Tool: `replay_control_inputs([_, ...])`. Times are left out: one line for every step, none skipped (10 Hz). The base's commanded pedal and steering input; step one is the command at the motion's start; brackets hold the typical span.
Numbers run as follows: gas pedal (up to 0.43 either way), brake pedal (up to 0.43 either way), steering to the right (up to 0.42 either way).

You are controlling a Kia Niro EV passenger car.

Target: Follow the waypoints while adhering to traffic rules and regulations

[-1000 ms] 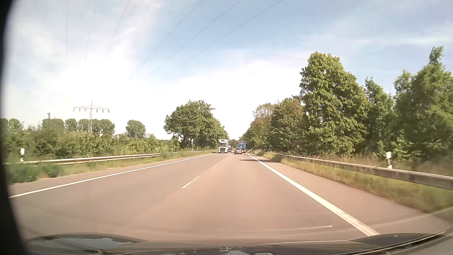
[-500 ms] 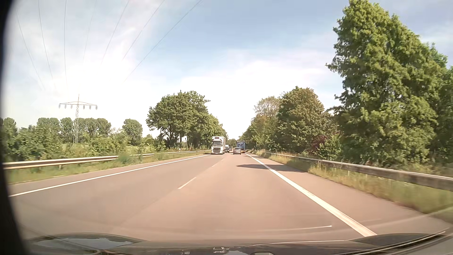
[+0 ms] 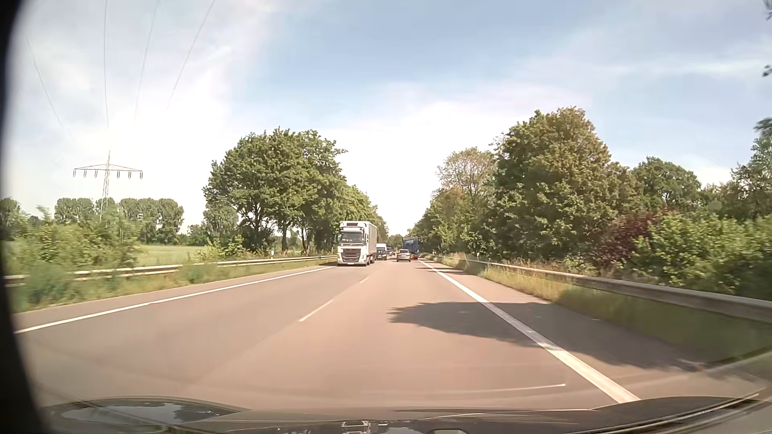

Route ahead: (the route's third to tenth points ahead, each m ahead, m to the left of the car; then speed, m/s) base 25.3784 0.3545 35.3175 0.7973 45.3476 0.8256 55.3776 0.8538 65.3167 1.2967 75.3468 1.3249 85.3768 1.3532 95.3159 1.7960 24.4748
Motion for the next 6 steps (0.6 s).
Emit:
replay_control_inputs([0.24, 0.0, -0.001])
replay_control_inputs([0.24, 0.0, -0.001])
replay_control_inputs([0.24, 0.0, -0.001])
replay_control_inputs([0.24, 0.0, -0.001])
replay_control_inputs([0.24, 0.0, -0.001])
replay_control_inputs([0.24, 0.0, -0.001])
